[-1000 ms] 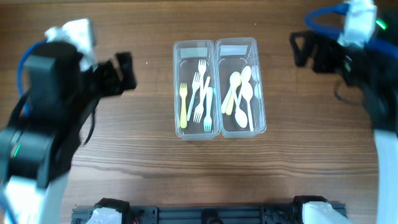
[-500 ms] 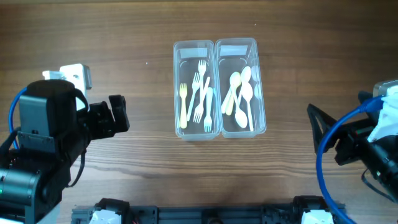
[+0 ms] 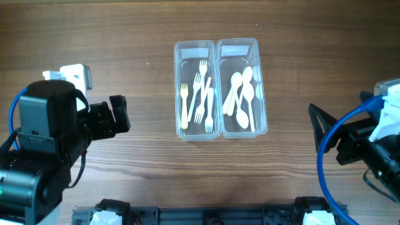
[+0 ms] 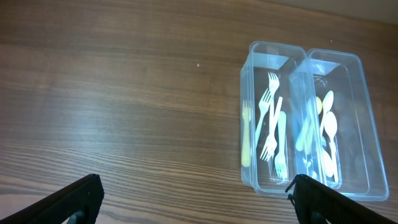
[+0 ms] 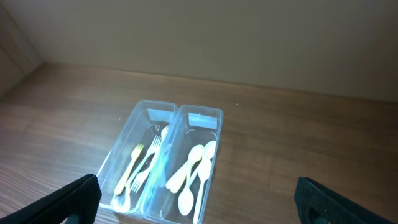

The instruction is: Pack container

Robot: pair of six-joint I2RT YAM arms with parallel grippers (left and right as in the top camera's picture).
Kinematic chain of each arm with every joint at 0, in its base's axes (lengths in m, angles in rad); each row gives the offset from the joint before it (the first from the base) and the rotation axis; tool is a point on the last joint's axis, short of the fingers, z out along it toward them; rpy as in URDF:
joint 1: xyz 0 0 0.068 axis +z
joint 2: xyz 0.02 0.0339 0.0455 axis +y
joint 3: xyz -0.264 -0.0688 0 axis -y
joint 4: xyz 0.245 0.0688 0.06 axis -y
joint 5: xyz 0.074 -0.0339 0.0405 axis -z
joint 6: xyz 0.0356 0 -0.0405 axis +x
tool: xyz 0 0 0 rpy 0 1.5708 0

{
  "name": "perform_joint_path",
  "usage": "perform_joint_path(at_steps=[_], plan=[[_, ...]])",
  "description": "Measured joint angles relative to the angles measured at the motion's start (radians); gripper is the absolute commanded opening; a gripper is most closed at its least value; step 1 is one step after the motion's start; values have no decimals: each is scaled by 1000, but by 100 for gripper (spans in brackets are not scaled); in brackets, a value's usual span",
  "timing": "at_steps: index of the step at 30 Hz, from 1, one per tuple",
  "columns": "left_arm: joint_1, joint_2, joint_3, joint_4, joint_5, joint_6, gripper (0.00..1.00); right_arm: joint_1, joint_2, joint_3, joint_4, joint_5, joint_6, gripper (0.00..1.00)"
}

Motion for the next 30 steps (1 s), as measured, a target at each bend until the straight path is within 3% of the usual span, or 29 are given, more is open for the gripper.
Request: perform_joint_path(at_steps=[7,13,19,30], plan=[[0,0,0,0,0,0,100,0,-14,-50,6,49,-5,100],[0,0,-2,-1,0,0,100,0,-300,-557,377,80,-9,100],[0,0,-3,-1,0,0,100,0,-587,-1079,556,82,-11,100],[0,0,-3,0,0,0,100,0,-838,-1477,745,82,-3,100]])
